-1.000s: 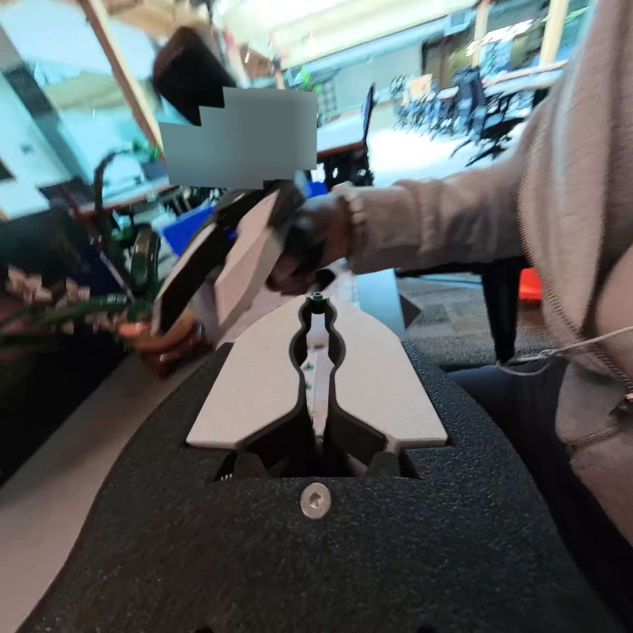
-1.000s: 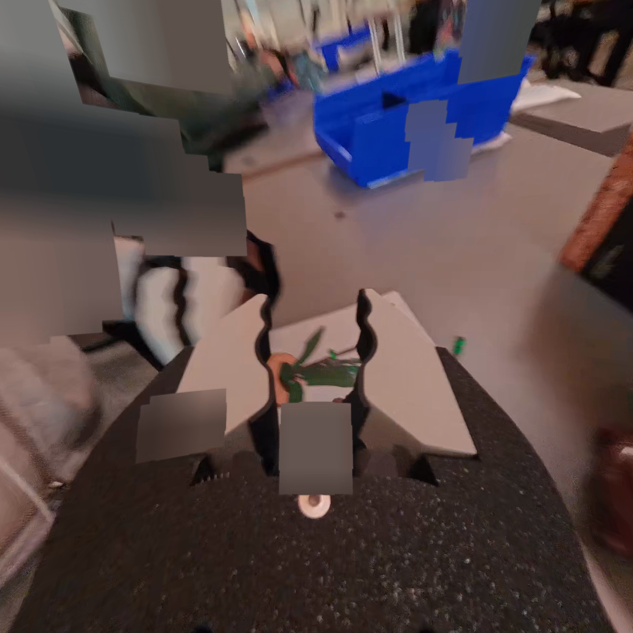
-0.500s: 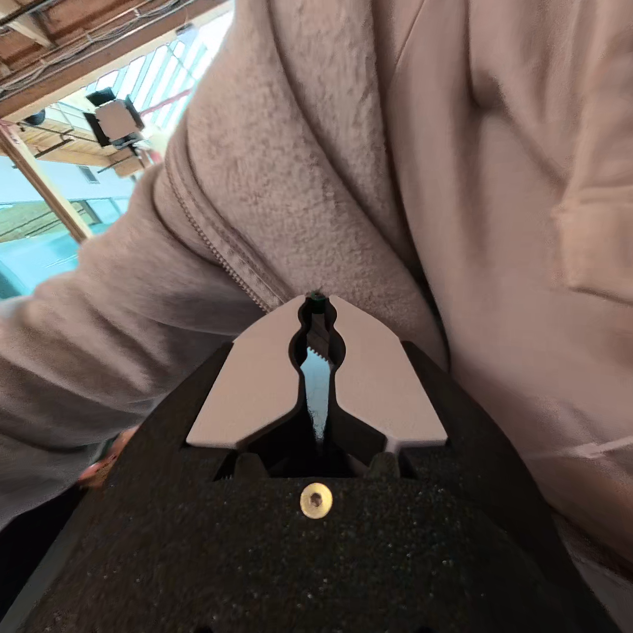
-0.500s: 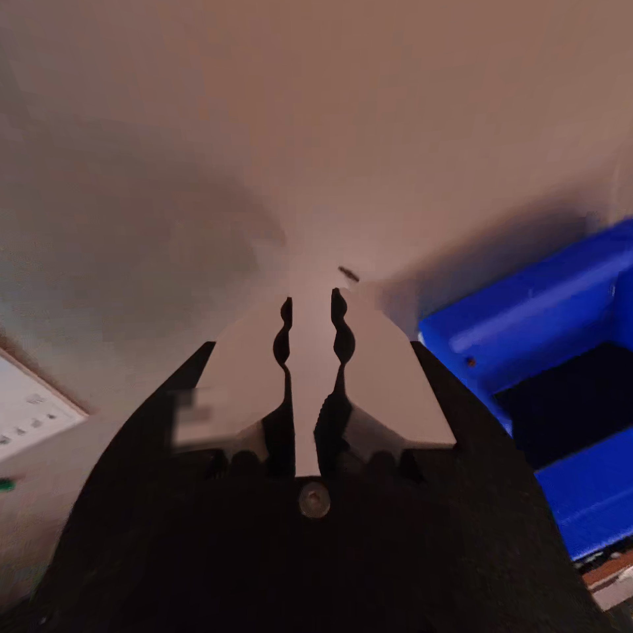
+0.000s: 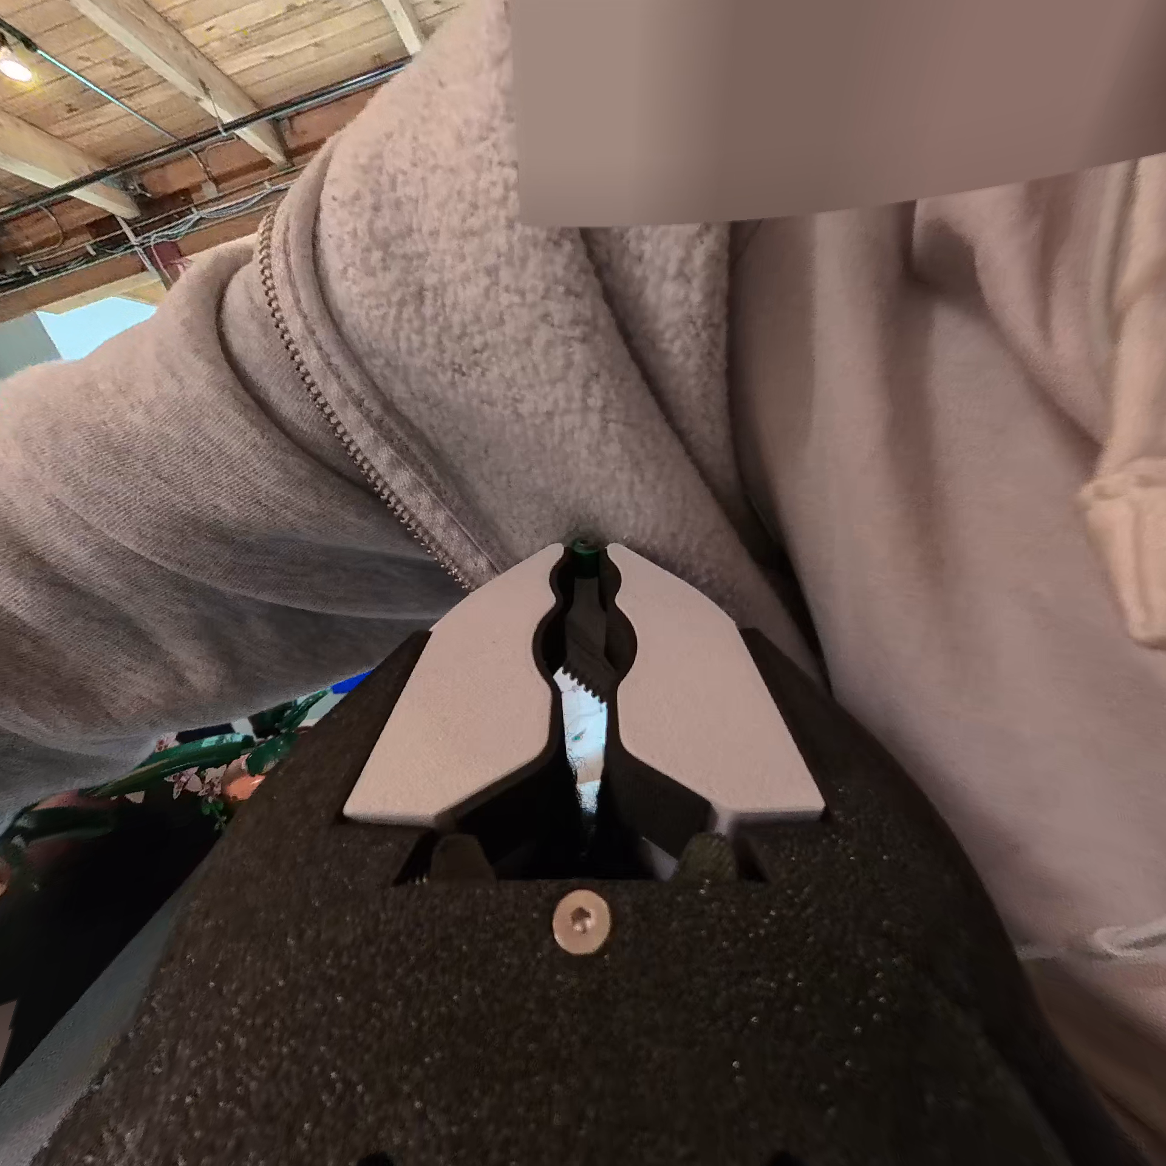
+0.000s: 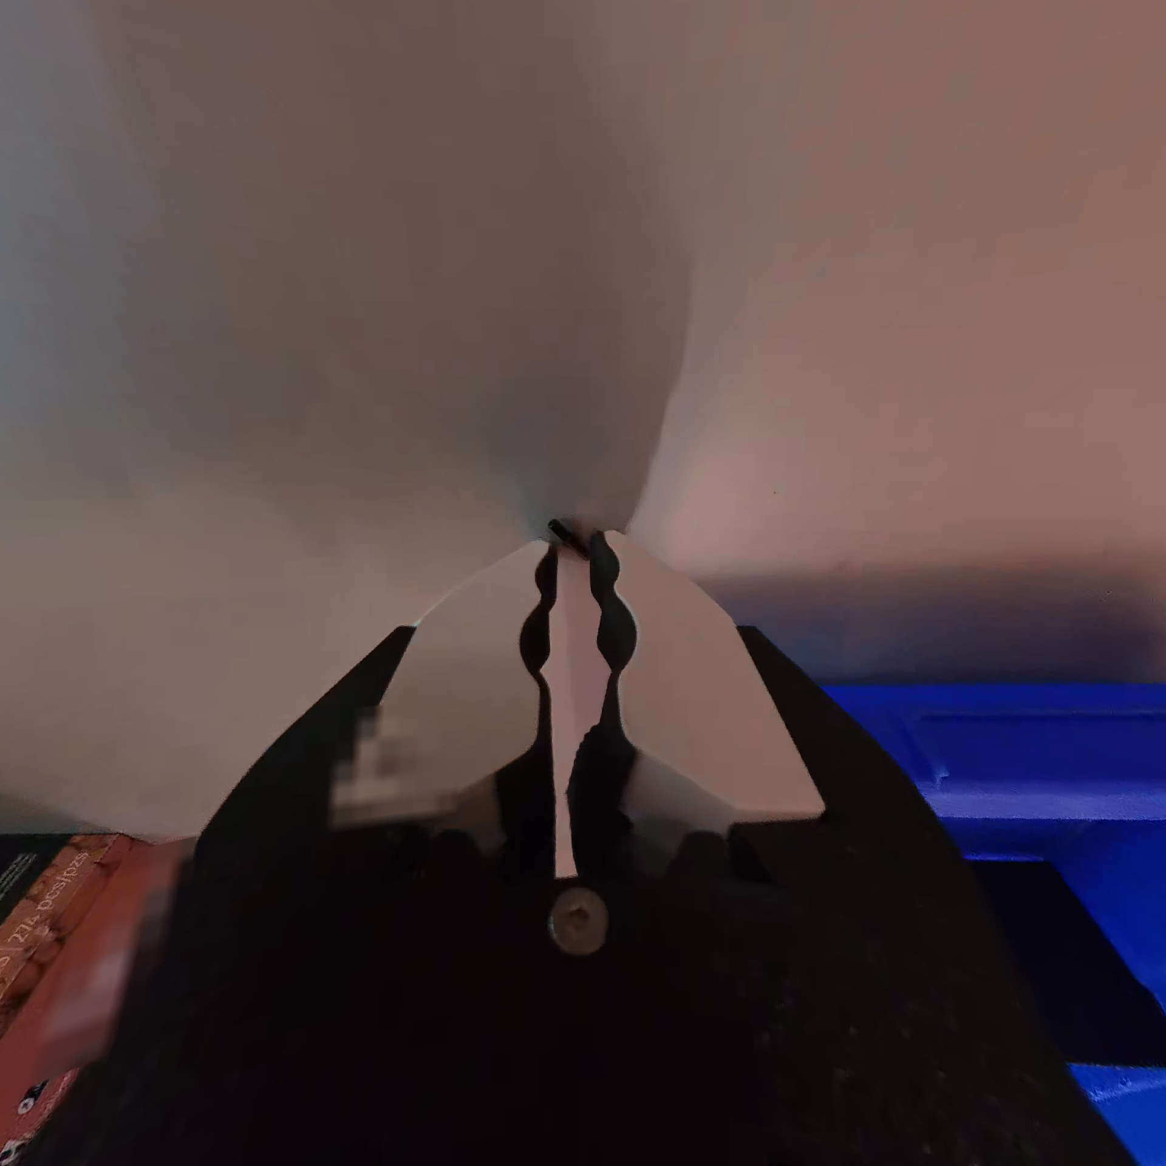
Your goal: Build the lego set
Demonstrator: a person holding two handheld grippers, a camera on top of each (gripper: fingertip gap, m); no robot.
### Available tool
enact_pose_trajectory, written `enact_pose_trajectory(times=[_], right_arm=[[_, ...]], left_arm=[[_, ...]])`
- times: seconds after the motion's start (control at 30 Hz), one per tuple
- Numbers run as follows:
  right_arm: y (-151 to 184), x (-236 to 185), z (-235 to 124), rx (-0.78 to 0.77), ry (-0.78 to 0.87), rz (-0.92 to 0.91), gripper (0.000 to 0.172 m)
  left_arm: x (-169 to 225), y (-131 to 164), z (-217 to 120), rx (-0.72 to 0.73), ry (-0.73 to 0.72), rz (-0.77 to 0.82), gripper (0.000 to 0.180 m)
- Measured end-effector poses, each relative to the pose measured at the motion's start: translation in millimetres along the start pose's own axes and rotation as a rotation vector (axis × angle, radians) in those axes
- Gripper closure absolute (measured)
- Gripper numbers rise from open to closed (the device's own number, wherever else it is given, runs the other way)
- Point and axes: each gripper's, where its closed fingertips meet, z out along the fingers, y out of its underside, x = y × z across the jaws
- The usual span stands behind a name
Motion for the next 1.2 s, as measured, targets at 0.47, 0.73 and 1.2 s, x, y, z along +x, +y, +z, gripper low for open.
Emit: enact_pose_trajectory(times=[0.47, 0.73, 1.2], right_arm=[[-23, -17, -18, 0.4, 0.142, 0.484, 0.171], [-1, -107, -176, 1.403, 0.507, 1.117, 0.171], [-88, -431, -44, 0.308, 0.219, 1.75, 0.171]], left_arm=[[1, 12, 7, -0.042, -0.015, -0.021, 0.174], [-34, 32, -1, -0.093, -0.187, -0.111, 0.174], [-84, 84, -28, -0.345, -0.451, -0.199, 0.174]])
